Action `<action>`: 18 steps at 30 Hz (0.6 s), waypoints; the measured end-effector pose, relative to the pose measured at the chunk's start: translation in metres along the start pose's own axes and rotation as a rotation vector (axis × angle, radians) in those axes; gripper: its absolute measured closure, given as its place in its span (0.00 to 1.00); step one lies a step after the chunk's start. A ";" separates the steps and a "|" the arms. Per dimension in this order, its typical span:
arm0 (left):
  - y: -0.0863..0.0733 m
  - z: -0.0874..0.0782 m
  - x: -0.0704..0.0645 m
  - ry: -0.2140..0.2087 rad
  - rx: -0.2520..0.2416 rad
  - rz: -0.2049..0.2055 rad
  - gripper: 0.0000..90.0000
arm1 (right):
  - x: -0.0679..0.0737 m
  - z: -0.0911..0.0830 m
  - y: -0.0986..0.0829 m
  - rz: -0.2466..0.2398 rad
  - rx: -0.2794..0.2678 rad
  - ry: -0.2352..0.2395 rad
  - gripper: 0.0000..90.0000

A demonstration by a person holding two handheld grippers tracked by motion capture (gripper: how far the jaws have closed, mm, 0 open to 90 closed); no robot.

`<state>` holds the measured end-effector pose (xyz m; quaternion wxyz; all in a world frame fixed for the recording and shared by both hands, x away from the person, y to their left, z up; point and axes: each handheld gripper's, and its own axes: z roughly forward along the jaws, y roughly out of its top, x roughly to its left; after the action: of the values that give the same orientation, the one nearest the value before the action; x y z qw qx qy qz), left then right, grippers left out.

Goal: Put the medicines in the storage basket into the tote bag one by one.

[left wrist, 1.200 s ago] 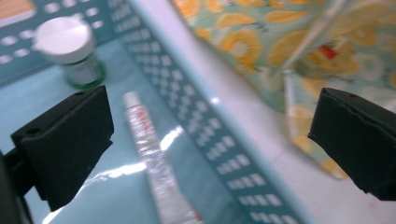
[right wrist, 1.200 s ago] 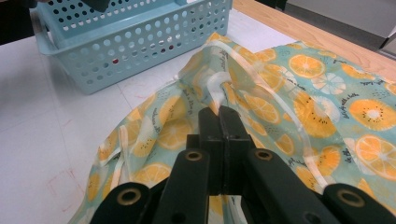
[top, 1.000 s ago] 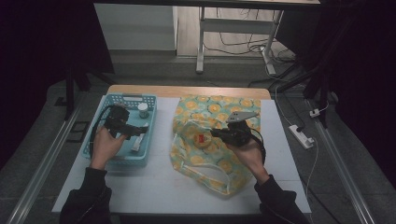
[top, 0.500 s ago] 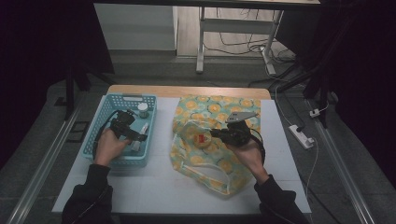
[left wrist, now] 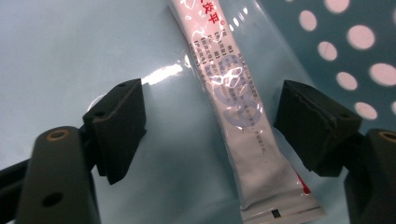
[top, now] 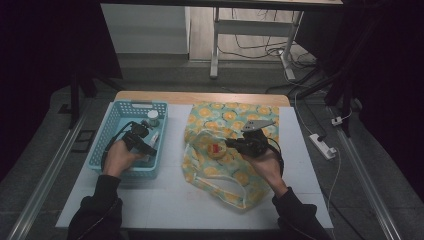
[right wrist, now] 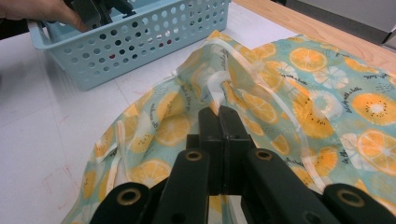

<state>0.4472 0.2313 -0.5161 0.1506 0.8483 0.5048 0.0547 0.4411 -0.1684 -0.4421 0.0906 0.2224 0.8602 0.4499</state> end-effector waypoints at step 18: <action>0.000 -0.005 -0.001 -0.025 -0.017 -0.031 0.78 | -0.004 -0.002 -0.001 0.007 -0.001 -0.008 0.99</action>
<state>0.4460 0.2315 -0.5116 0.1648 0.8397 0.5154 0.0460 0.4433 -0.1720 -0.4415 0.0928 0.2272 0.8587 0.4498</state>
